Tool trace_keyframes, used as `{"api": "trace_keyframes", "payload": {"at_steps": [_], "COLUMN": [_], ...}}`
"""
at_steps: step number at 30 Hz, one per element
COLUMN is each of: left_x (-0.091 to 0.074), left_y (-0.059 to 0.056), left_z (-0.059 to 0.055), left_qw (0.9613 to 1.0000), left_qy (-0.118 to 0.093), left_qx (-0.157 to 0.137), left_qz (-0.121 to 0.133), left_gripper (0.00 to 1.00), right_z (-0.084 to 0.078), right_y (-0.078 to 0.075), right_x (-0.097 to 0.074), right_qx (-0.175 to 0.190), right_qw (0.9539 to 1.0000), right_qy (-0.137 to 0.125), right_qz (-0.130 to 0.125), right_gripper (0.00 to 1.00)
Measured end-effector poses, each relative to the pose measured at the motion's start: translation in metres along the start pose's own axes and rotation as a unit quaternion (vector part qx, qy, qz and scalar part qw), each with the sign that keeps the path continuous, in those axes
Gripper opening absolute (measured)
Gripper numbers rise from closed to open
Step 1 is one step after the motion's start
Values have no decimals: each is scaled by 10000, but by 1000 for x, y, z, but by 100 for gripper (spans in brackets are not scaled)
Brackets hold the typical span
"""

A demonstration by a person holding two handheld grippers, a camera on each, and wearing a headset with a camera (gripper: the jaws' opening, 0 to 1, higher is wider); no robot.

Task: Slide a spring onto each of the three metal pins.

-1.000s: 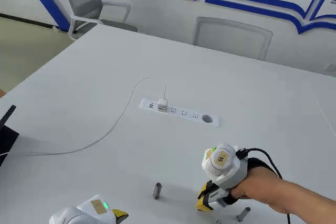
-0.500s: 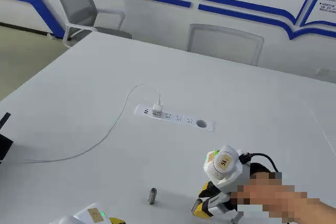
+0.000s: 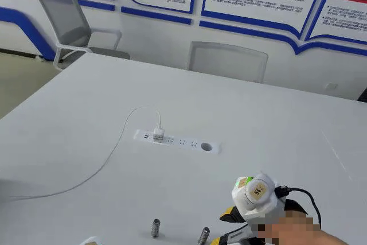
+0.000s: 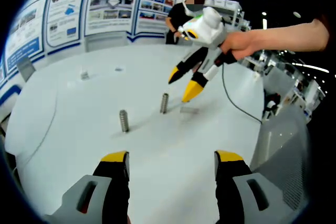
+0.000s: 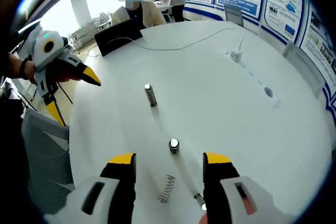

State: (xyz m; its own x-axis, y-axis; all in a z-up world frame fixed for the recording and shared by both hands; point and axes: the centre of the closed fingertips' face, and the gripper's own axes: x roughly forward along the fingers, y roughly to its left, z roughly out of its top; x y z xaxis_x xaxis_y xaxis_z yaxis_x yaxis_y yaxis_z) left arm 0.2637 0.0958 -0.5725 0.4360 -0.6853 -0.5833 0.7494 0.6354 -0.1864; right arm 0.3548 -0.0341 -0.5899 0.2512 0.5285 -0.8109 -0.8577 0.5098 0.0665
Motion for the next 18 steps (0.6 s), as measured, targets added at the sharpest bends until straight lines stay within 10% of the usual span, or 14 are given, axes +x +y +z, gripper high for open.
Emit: {"api": "trace_keyframes", "payload": {"at_steps": [18], "left_x": [1], "left_y": [-13], "left_z": [3], "left_qw": [10000], "left_qy": [-17], "left_qx": [-10], "left_qz": [-33], "left_gripper": [68], "right_z": [-16], "right_y": [29], "right_x": [-15], "right_qx": [872], "right_qw": [9929], "right_qy": [-770], "right_qz": [-248], "right_gripper": [64]}}
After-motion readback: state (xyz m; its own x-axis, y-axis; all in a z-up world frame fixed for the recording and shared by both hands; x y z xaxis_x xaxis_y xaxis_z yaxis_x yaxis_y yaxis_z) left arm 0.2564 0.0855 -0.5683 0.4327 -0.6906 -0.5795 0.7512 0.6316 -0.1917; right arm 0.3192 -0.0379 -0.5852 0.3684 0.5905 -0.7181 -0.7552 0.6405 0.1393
